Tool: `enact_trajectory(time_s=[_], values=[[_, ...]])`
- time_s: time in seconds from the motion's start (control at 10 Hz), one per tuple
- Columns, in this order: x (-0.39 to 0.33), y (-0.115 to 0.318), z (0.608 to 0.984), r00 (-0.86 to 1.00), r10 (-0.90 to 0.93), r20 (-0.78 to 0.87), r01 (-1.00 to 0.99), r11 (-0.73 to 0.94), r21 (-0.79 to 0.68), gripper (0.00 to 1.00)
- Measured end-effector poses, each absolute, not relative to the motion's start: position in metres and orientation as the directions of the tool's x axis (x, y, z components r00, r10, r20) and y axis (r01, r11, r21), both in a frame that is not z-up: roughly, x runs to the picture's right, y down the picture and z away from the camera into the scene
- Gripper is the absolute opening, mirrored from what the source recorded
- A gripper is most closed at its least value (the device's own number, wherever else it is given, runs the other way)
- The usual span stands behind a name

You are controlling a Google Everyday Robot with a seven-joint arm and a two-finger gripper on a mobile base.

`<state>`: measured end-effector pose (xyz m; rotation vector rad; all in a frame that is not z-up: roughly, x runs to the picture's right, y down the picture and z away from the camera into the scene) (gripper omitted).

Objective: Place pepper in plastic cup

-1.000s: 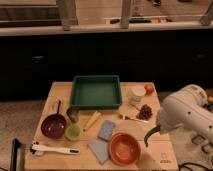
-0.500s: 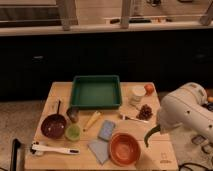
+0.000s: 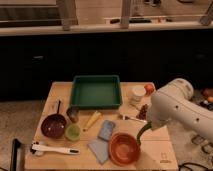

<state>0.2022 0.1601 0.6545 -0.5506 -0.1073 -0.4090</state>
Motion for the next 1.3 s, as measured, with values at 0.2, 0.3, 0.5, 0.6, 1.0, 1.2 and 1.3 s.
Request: enact_trajectory(time_s=[0.2,0.3,0.5,0.6,1.0,1.2,1.3], values=[[0.179,0.155,0.659,0.88,-0.394,0.266,0.475,0.745,-0.469,0.0],[0.171,0.155,0.659,0.867,-0.41,0.283,0.498,0.731,-0.467,0.0],[0.139,0.151,0.662,0.825,-0.453,0.338,0.564,0.697,-0.443,0.0],[0.127,0.15,0.664,0.806,-0.472,0.357,0.591,0.679,-0.435,0.0],[0.064,0.15,0.676,0.695,-0.571,0.437,0.719,0.568,-0.401,0.0],[0.037,0.151,0.684,0.639,-0.613,0.464,0.769,0.51,-0.385,0.0],[0.033,0.151,0.685,0.625,-0.624,0.469,0.781,0.496,-0.38,0.0]])
